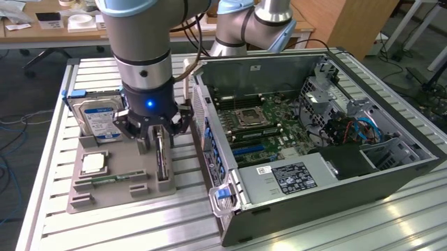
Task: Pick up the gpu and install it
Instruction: 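Pick up the gpu and move the gpu toward the slot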
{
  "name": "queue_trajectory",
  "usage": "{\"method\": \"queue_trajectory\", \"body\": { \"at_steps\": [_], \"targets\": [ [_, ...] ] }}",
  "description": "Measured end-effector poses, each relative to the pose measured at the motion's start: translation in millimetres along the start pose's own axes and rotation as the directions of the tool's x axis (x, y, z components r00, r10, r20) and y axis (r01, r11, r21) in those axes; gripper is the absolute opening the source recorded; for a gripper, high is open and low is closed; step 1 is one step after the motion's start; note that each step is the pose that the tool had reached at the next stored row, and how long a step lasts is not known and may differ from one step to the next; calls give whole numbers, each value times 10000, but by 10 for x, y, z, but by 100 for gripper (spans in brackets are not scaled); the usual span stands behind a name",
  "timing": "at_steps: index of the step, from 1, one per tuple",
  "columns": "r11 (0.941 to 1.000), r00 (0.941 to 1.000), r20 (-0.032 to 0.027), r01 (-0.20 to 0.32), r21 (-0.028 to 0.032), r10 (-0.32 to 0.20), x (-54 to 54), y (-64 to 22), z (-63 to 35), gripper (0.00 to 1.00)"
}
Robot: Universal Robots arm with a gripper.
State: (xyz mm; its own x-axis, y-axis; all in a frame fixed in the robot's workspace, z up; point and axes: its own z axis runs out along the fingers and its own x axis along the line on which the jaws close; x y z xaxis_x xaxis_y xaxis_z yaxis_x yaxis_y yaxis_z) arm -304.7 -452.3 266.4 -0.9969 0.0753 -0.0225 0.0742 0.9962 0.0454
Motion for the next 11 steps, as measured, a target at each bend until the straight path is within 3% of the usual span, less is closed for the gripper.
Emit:
{"method": "queue_trajectory", "body": {
  "at_steps": [6,11],
  "targets": [
    [10000,10000,0,-1,0,1,3,-5,105,53],
    [10000,10000,-1,0,1,0,26,6,130,53]
  ]
}}
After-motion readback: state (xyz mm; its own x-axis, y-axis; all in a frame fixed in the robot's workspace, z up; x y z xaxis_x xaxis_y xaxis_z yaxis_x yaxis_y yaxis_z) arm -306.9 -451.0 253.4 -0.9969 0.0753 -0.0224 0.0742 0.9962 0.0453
